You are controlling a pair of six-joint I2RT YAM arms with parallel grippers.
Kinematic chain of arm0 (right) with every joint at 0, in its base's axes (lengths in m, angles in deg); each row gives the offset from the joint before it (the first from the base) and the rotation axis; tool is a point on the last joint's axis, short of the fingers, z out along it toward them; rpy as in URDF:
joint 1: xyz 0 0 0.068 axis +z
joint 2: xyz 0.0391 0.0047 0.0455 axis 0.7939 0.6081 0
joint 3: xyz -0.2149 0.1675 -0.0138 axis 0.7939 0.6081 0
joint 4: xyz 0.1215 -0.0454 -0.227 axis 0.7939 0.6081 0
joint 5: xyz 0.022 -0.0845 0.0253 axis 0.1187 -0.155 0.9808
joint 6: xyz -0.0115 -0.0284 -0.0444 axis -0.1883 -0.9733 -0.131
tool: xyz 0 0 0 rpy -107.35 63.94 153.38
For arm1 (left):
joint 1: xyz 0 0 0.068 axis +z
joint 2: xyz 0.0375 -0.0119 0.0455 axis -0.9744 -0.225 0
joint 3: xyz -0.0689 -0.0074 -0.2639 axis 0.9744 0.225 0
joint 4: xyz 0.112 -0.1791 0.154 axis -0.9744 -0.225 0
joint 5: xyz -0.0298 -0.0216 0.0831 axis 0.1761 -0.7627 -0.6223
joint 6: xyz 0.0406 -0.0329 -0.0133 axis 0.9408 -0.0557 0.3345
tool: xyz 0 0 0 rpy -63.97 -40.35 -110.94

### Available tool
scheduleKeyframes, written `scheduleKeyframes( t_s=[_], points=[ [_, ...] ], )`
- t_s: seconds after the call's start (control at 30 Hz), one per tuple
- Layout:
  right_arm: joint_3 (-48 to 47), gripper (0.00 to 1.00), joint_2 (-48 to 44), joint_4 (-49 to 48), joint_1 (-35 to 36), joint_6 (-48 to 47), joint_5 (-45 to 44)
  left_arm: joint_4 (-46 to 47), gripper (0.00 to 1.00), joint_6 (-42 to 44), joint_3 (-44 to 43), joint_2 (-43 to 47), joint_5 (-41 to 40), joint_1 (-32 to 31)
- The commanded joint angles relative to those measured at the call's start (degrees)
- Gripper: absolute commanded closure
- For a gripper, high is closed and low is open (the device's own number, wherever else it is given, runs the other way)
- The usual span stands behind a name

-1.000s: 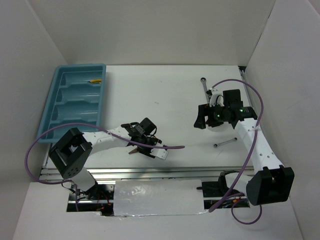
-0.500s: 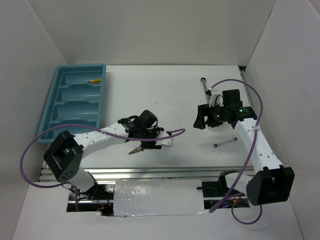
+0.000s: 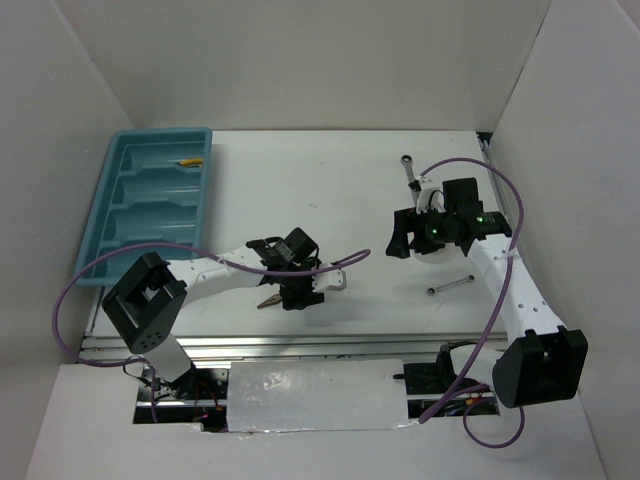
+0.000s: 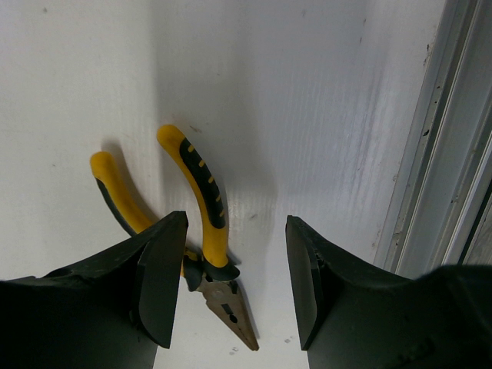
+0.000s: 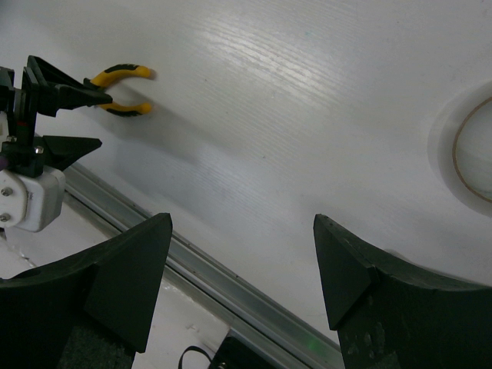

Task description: Sort the tools into containers

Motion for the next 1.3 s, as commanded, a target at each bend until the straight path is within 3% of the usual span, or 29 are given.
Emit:
scheduleKeyframes(
  t_s=[0.0, 0.47, 0.53, 0.67, 0.8, 0.87, 1.0, 1.1, 1.2, 1.27],
  points=[
    [-2.0, 0.18, -0.2, 0.0, 0.4, -0.6, 0.7, 0.6, 0.33, -3.2, 1.1, -0.5, -0.7, -0.4],
    [-2.2, 0.18, 0.6, 0.0, 0.6, -0.7, 1.0, 2.9, 0.41, -4.4, 0.1, -4.9, -2.1, -0.4],
    [-2.0, 0.18, 0.4, 0.2, 0.6, -0.8, 1.0, 3.3, 0.47, -4.4, 0.1, -5.3, -2.2, -0.4],
    [-2.1, 0.18, 0.3, 0.2, 0.7, -0.8, 1.0, 1.9, 0.75, -3.9, -0.5, -5.4, -1.8, -0.4],
    [-2.2, 0.18, 0.5, 0.2, 0.8, -0.9, 1.2, -1.5, 0.95, -2.2, -1.6, -2.5, -3.8, -0.3],
    [-2.4, 0.18, 0.2, 0.3, 0.7, -1.0, 1.2, -5.1, 1.0, 0.6, -2.8, -0.3, -6.1, 0.4],
    [-2.1, 0.18, 0.0, 0.3, 1.0, -0.9, 1.1, -11.8, 1.0, 9.7, -11.0, 9.5, -4.2, 6.8],
    [-2.0, 0.18, 0.0, 0.2, 1.1, -0.9, 1.0, -17.6, 1.0, 20.8, -18.9, 13.9, -1.3, 14.0],
    [-2.1, 0.18, 0.7, 0.3, 1.4, -0.8, 1.0, -19.8, 1.0, 36.7, -24.4, 15.7, -0.5, 21.7],
    [-2.5, 0.18, 1.3, 0.2, 1.4, -0.9, 1.0, -19.1, 1.0, 43.0, -27.0, 15.2, 0.0, 29.0]
  ],
)
